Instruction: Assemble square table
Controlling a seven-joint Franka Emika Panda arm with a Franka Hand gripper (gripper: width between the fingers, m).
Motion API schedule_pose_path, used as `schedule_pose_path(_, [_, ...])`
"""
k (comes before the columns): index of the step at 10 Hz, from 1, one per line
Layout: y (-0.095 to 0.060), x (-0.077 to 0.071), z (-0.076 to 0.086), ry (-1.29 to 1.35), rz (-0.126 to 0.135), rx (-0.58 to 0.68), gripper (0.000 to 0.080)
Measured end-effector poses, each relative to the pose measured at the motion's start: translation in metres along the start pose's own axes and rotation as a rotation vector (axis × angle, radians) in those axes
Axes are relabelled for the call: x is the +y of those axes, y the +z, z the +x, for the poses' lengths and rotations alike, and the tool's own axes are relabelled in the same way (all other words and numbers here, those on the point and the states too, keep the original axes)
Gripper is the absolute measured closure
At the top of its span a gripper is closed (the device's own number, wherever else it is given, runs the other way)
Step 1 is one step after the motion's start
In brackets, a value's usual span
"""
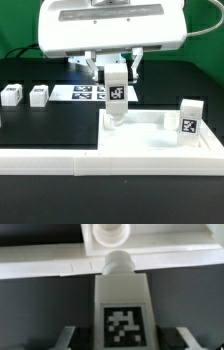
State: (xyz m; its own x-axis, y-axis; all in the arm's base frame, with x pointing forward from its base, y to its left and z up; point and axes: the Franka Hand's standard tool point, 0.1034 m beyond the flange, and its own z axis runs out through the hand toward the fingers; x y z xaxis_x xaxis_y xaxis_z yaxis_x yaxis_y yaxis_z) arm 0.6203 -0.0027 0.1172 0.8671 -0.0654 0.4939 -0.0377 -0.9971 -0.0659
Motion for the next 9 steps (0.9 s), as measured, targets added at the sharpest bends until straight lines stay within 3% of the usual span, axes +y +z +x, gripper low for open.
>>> schedule_pose_path(3, [0.0,0.0,-0.001,0.0,-0.002,0.0,0.0509])
schedule_pose_path(4, [-0.001,0.007,-0.005,-0.001,-0.033,0.056,0.0509])
schedule_pose_path(5, [0.002,0.006,-0.012,-0.001,-0.041,0.067,0.0509])
schedule_pose_path(9, [0.011,0.01,-0.015,-0.001,-0.049,0.07,0.0509])
